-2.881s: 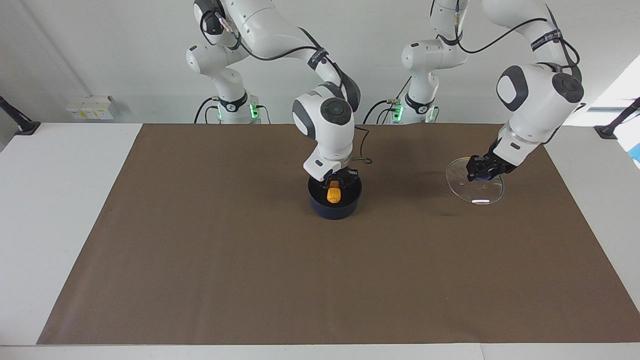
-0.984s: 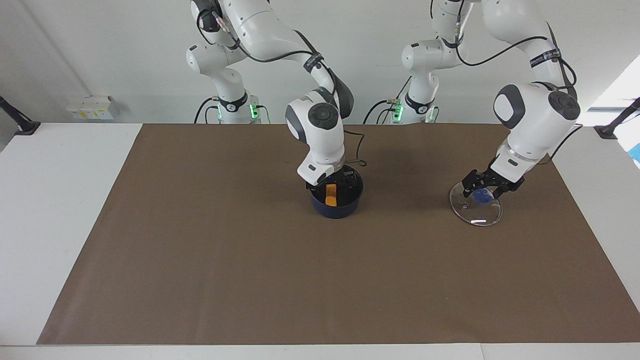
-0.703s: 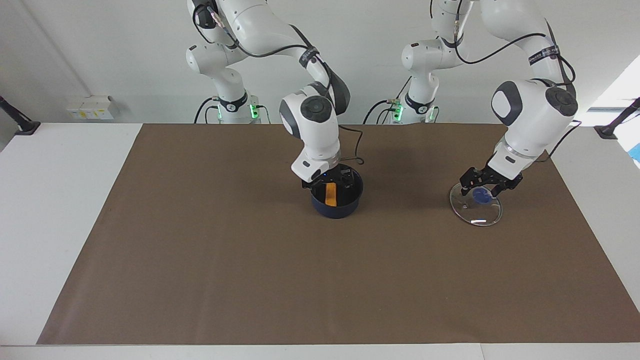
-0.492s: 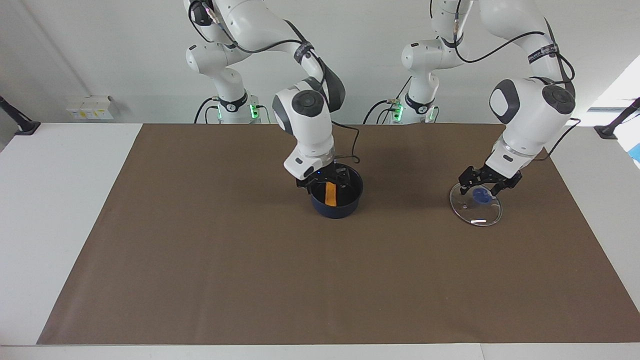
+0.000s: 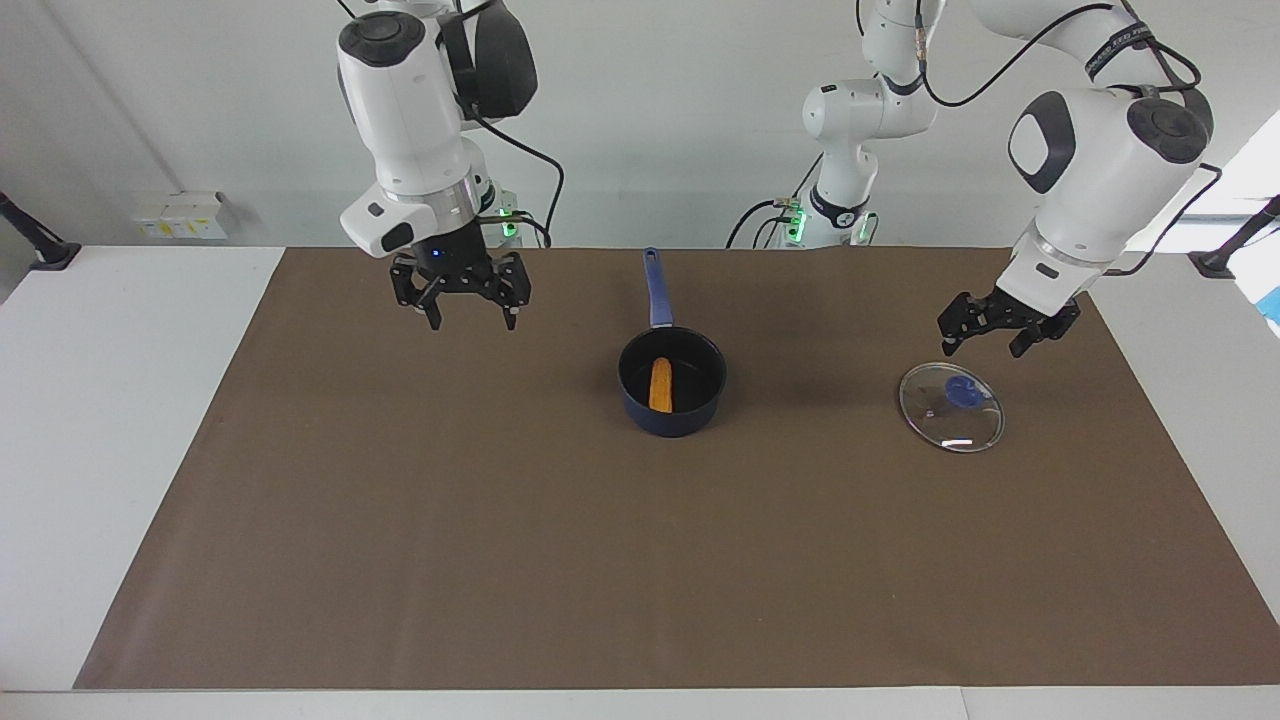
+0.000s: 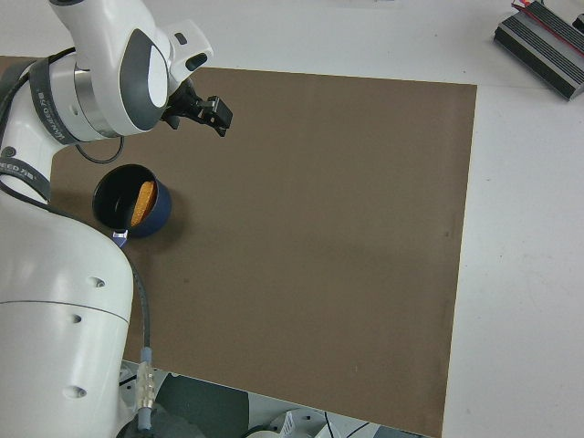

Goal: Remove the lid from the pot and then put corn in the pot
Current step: 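Open the right gripper and withdraw it while the left gripper withdraws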

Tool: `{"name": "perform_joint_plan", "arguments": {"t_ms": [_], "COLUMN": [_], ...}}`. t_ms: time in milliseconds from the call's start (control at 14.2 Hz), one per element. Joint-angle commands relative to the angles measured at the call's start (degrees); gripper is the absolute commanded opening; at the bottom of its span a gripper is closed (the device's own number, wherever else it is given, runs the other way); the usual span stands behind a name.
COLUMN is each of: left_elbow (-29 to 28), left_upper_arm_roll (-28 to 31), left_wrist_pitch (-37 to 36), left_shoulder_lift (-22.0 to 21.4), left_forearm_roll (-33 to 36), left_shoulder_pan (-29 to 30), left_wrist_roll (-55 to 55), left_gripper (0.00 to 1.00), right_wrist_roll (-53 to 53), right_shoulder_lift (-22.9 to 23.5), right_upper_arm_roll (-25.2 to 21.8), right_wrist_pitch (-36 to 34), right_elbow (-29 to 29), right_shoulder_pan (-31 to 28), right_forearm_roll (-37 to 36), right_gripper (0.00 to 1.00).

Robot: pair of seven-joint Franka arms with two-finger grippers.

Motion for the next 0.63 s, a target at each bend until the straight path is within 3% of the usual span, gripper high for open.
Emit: {"name": "perform_joint_plan", "arguments": {"t_ms": [0, 351, 562], "left_elbow": [5.56, 14.77, 13.32], "left_upper_arm_roll": [-0.04, -0.04, -0.13], "left_wrist_pitch": [-7.09, -18.77, -18.37], "left_shoulder_lift": [0.17, 0.79, -0.61], "left_forearm_roll": [-0.35, -0.35, -0.44], "left_shoulder_pan": [0.11, 0.37, 0.28], "left_wrist_roll": [1.74, 1.56, 1.82], "left_gripper": [1.0, 1.0, 1.0], "right_wrist_roll": [-3.14, -4.3, -4.91], "right_shoulder_lift": [-2.4, -6.09, -6.54], "right_upper_arm_roll": [0.68, 0.51, 0.33], "right_wrist_pitch": [-6.15, -10.64, -13.36], "right_elbow": [2.82, 3.62, 5.55], "right_shoulder_pan": [-3.24, -7.81, -9.75], "right_forearm_roll": [-0.75, 0.04, 0.66], "right_gripper": [1.0, 1.0, 1.0]}}
